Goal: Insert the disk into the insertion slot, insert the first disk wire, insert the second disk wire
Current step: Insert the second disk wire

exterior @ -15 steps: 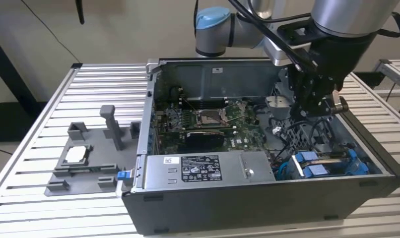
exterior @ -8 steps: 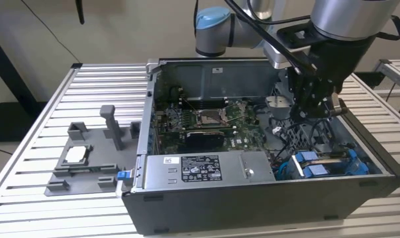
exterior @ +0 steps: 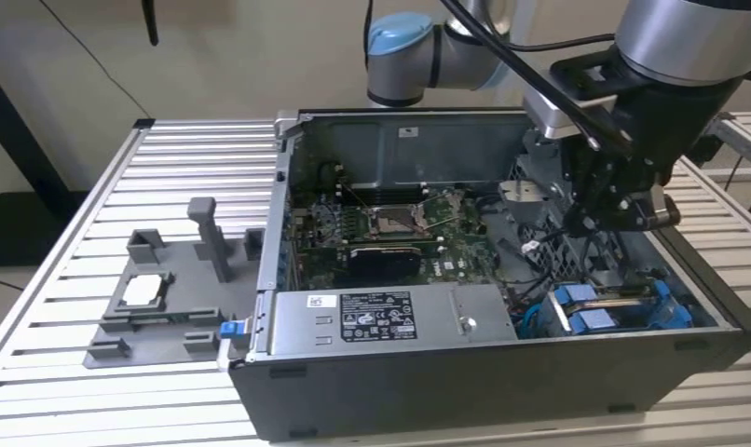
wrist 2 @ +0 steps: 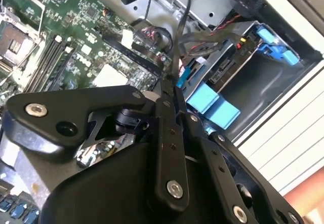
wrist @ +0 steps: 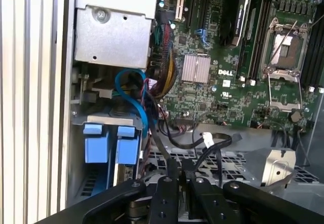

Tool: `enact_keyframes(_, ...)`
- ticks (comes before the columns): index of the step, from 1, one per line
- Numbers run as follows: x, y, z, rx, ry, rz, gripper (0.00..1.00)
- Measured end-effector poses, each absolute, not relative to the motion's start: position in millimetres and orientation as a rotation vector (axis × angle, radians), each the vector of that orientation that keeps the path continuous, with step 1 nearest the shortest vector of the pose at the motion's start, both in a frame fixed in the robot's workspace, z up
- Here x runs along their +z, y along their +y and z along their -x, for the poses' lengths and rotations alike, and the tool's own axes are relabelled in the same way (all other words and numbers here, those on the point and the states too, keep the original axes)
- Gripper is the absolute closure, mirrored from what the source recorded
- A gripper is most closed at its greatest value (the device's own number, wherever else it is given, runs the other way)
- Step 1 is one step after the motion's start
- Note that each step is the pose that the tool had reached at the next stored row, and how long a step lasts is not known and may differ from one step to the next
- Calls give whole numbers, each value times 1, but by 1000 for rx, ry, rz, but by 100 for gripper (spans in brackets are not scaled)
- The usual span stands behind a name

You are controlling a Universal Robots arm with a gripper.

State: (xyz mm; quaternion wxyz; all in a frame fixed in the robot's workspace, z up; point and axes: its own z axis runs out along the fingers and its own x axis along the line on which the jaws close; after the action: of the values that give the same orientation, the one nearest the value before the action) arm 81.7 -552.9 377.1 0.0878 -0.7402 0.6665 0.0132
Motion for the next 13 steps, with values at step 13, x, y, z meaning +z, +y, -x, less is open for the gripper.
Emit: enact_keyframes(13,374,-576,-100,48,1989,2206,85)
